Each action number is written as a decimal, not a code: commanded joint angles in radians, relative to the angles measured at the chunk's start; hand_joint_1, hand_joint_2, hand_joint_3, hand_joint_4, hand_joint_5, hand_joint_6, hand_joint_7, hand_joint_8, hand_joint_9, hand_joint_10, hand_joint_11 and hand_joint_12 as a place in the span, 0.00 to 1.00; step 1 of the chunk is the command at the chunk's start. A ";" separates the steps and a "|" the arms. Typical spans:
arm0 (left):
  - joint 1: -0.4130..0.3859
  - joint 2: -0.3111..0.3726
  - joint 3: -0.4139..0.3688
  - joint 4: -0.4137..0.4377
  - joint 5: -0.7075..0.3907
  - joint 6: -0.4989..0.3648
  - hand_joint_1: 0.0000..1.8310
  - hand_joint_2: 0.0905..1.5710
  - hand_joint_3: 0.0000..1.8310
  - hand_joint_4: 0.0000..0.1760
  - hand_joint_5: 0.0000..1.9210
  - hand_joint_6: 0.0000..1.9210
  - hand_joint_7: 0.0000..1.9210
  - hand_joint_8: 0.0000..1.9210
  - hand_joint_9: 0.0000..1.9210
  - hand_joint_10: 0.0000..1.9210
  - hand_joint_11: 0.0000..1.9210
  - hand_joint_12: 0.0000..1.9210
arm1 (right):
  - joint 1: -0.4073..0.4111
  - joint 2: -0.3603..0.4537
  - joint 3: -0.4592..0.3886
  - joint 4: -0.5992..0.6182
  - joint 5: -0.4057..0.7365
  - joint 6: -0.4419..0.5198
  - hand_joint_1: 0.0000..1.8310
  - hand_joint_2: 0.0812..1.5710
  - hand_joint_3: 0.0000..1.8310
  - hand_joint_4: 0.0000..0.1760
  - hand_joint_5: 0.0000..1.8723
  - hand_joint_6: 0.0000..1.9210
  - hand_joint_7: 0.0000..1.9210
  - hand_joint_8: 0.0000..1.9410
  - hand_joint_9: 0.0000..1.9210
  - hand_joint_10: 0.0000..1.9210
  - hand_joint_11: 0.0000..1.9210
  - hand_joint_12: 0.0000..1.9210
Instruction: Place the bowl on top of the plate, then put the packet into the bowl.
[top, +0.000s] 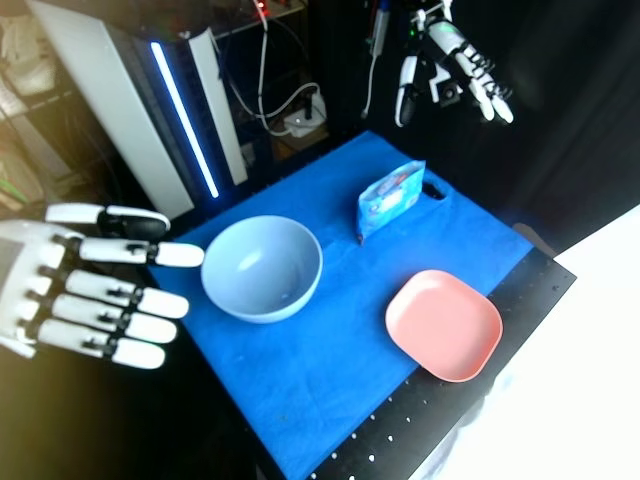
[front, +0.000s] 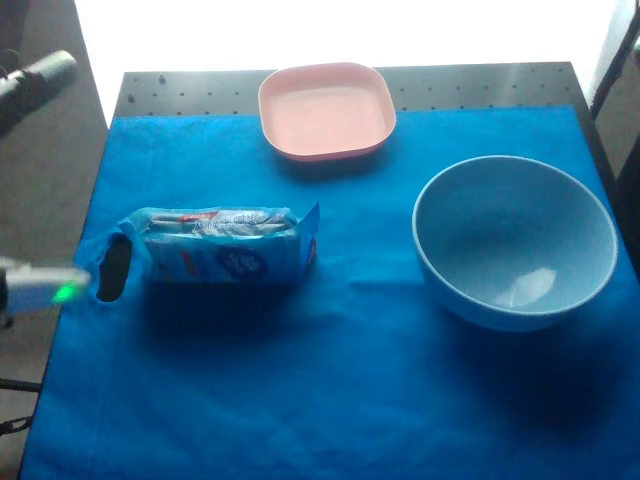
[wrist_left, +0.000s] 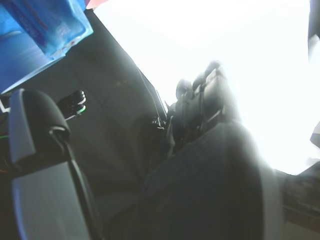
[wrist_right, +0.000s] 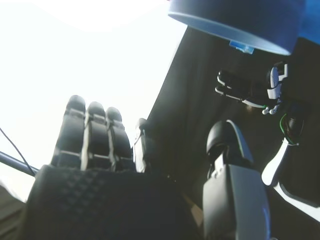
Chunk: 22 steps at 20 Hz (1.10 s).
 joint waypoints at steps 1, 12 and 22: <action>-0.018 -0.004 0.009 -0.005 -0.123 -0.002 0.37 0.59 0.01 0.79 0.09 0.00 0.04 0.00 0.03 0.00 0.00 0.09 | 0.018 -0.001 0.004 0.007 0.116 0.004 0.24 0.77 0.01 0.06 0.13 0.00 0.11 0.00 0.08 0.01 0.00 0.13; -0.038 -0.008 0.013 0.013 -0.105 -0.002 0.39 0.55 0.00 0.85 0.07 0.00 0.03 0.00 0.00 0.00 0.00 0.00 | 0.175 -0.005 -0.016 -0.272 -0.046 0.005 0.27 0.41 0.00 0.66 0.02 0.00 0.05 0.00 0.08 0.01 0.00 0.45; -0.039 -0.014 0.012 0.014 -0.106 -0.005 0.36 0.55 0.00 0.69 0.07 0.00 0.04 0.00 0.02 0.00 0.01 0.00 | 0.319 -0.076 0.020 -0.499 -0.382 0.007 0.30 0.56 0.01 0.69 0.03 0.00 0.00 0.00 0.02 0.00 0.05 0.03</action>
